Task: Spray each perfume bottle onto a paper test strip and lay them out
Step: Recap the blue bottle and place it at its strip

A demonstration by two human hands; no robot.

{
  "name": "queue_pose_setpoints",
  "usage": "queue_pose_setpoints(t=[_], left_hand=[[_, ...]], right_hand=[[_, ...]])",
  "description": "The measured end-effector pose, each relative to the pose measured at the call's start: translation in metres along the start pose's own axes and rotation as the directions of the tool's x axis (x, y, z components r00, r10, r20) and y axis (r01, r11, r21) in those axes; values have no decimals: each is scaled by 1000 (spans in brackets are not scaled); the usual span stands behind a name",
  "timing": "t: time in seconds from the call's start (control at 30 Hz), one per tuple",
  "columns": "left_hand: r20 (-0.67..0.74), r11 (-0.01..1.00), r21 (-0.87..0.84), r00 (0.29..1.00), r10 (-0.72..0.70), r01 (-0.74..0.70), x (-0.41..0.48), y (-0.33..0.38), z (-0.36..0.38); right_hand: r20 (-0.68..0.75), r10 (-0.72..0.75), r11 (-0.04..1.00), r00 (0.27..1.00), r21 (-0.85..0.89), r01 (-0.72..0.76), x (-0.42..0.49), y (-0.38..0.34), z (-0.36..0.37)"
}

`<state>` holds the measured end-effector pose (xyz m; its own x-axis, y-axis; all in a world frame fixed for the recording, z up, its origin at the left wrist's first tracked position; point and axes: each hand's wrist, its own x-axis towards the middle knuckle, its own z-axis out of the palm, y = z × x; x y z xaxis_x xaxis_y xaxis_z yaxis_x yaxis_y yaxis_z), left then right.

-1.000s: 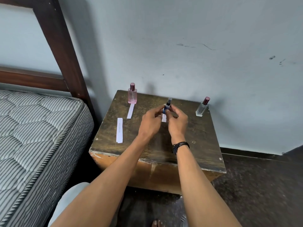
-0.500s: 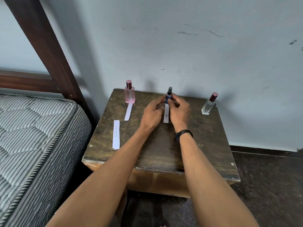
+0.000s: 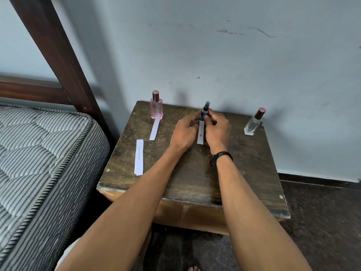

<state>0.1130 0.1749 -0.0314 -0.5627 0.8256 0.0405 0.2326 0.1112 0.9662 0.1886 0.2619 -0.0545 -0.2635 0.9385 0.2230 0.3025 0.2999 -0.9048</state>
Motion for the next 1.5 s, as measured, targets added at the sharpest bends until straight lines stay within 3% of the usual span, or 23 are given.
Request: queue_pose_setpoints(t=[0.73,1.5], left_hand=[[29,1000,22,999,19,-20,-7,9,-1],[32,997,29,997,-69,68,-10,14,-2]], right_hand=[[-20,-40,997,999,-73,38,1,3,5],[-18,-14,995,1000,-95,12,2,5,9]])
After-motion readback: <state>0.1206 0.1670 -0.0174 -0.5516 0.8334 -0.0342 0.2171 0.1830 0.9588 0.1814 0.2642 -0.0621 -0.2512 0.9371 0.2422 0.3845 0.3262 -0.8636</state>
